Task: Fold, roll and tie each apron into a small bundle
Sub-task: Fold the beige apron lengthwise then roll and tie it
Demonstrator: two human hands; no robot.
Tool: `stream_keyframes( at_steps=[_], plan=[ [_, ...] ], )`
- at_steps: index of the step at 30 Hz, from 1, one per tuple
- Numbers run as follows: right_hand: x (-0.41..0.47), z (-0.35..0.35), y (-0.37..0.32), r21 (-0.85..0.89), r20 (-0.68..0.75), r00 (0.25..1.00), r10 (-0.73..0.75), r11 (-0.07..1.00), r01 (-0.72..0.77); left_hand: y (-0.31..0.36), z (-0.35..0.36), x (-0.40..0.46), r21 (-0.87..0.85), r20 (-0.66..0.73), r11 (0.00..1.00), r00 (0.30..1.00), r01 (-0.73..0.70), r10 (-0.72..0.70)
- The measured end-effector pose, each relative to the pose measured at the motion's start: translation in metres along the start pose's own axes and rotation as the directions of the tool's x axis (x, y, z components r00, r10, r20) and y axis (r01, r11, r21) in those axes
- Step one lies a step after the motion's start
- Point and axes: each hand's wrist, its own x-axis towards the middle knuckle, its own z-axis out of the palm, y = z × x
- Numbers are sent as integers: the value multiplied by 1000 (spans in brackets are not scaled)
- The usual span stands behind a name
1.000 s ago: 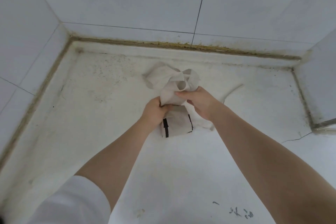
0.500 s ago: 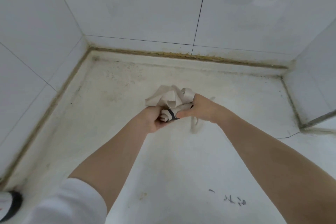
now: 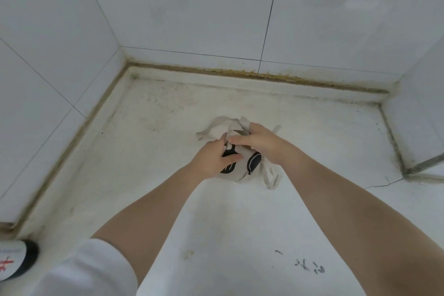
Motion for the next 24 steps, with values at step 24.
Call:
stream_keyframes(
  at_steps=[24],
  plan=[
    [-21, 9, -16, 730, -320, 878, 355, 684, -11, 1, -14, 24, -999, 35, -1, 788, 44, -615]
  ],
)
